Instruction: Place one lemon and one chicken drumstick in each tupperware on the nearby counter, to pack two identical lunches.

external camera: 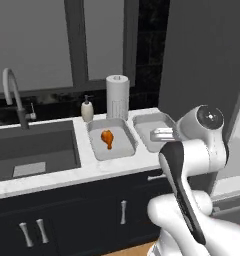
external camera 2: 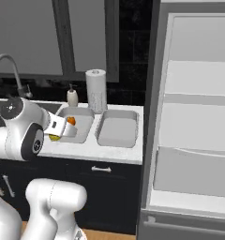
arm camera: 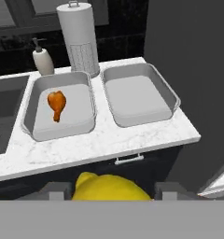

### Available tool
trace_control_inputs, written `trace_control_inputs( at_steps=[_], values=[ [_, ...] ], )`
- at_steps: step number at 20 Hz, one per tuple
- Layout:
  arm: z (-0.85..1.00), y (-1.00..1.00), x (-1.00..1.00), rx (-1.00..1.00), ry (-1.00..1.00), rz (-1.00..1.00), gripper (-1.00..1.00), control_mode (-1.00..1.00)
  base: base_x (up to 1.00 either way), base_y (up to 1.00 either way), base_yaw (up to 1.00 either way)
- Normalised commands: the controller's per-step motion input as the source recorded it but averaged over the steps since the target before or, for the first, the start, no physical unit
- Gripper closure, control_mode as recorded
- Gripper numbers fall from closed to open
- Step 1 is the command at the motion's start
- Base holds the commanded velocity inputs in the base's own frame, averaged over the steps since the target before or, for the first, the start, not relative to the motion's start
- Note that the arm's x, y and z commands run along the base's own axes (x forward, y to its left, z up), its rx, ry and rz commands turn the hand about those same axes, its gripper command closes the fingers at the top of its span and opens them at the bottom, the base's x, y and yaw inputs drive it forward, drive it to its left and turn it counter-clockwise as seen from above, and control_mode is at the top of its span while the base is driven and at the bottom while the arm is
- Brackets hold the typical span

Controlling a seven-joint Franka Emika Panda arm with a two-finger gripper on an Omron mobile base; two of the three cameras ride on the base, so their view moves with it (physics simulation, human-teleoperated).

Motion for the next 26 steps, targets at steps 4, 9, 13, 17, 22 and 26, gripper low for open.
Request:
trace_control_inputs(
  at_steps=[4, 9, 13, 17, 22, 26],
  values=[
    [0.00, 0.00, 0.00, 0.00, 0.00, 0.00, 1.00, 1.00, 1.00, 1.00, -0.09],
    [-0.12, 0.15, 0.39, -0.03, 0.01, -0.02, 1.00, -1.00, 0.40, 0.37, -0.03],
    [-0.14, -0.50, 0.34, 0.00, 0.07, 0.00, 1.00, -1.00, 0.00, 0.00, 0.00],
    [-0.37, -0.70, 0.19, 0.02, 0.02, 0.02, 1.00, -1.00, 0.00, 0.00, 0.00],
    [-0.74, -0.34, 0.36, 0.05, 0.00, 0.05, 1.00, -1.00, 0.00, 0.00, 0.00],
    [-0.66, -0.17, 0.57, 0.07, 0.00, 0.05, 1.00, -1.00, 0.00, 0.00, 0.00]
  ],
)
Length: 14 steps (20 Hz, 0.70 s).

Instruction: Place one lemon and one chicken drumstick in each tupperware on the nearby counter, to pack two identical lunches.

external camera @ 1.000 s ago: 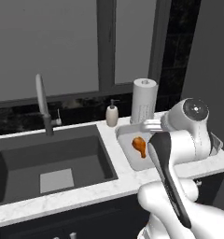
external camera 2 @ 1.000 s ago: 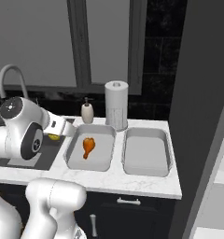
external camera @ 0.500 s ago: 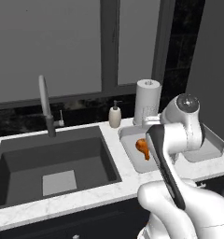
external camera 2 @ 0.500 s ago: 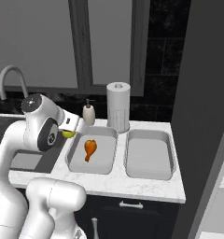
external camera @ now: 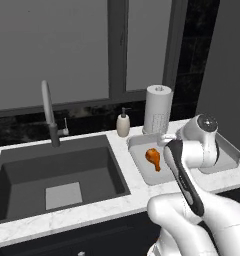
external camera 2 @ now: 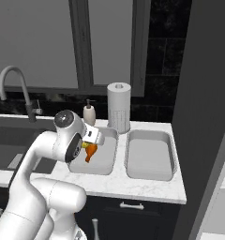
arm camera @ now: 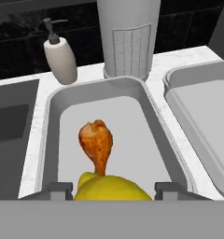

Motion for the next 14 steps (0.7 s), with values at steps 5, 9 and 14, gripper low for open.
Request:
trace_control_inputs(
  at_steps=[5, 9, 14],
  values=[
    [-0.30, -0.19, 0.51, 0.00, 0.12, 0.00, 1.00, -1.00, 0.00, 0.00, 0.00],
    [-0.25, -0.29, 0.36, 0.00, 0.14, 0.00, 1.00, -1.00, 0.00, 0.00, 0.00],
    [-0.32, -0.05, 0.39, 0.00, 0.10, 0.00, 1.00, -1.00, 0.00, 0.00, 0.00]
  ],
)
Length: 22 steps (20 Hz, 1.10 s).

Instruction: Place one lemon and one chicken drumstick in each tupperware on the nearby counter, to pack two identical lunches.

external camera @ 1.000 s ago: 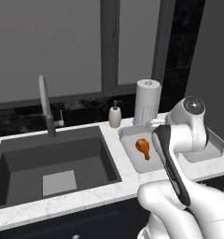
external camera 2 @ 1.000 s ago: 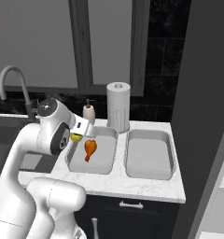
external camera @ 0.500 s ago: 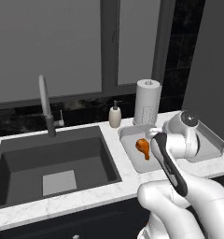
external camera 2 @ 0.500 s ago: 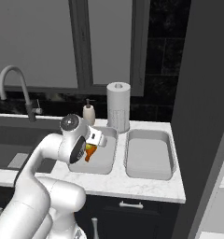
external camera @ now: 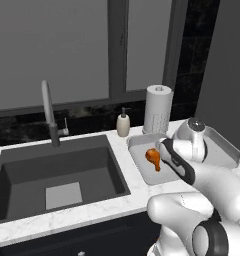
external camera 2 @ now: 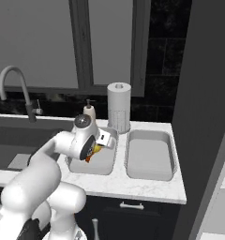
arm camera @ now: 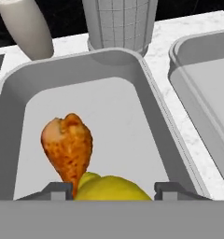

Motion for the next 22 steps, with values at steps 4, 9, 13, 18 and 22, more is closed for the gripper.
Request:
trace_control_inputs(
  at_steps=[4, 9, 13, 18, 22],
  values=[
    [-0.48, 0.00, 0.35, 0.00, 0.03, 0.00, 1.00, -1.00, 0.00, 0.00, 0.00],
    [-0.31, -0.06, 0.15, 0.00, 0.00, 0.00, -1.00, -1.00, 0.00, 0.00, 0.00],
    [0.04, 0.00, 0.01, 0.00, 0.00, 0.00, -1.00, -1.00, 0.00, 0.00, 0.00],
    [0.46, 0.11, 0.01, 0.00, 0.00, 0.00, -1.00, -1.00, 0.00, 0.00, 0.00],
    [0.77, 0.10, -0.59, -0.01, -0.08, 0.02, -1.00, -1.00, 0.00, 0.00, 0.00]
  ],
)
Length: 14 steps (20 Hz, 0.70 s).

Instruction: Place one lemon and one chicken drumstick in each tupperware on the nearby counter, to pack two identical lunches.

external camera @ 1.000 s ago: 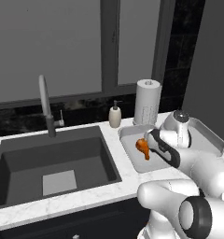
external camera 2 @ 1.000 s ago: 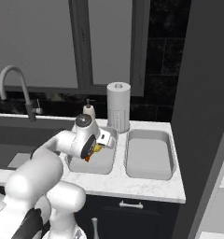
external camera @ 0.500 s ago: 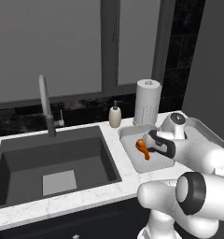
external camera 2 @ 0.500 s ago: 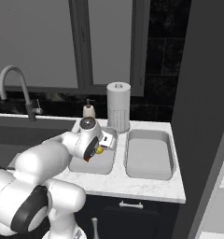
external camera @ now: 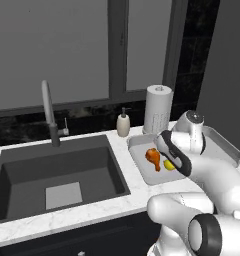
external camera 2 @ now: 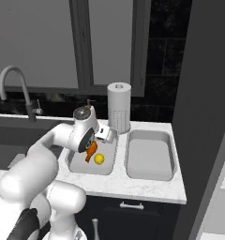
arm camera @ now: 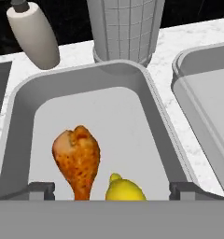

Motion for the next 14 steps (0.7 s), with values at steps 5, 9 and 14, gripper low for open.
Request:
trace_control_inputs(
  at_steps=[5, 9, 14],
  values=[
    [0.61, 0.22, -1.00, -0.05, -0.11, 0.11, -1.00, -1.00, 0.00, 0.00, 0.00],
    [0.51, 0.44, -0.96, -0.12, -0.09, 0.10, -1.00, -1.00, 0.00, 0.00, 0.00],
    [0.70, 0.33, -0.61, -0.07, -0.09, 0.05, -1.00, -1.00, 0.00, 0.00, 0.00]
  ],
)
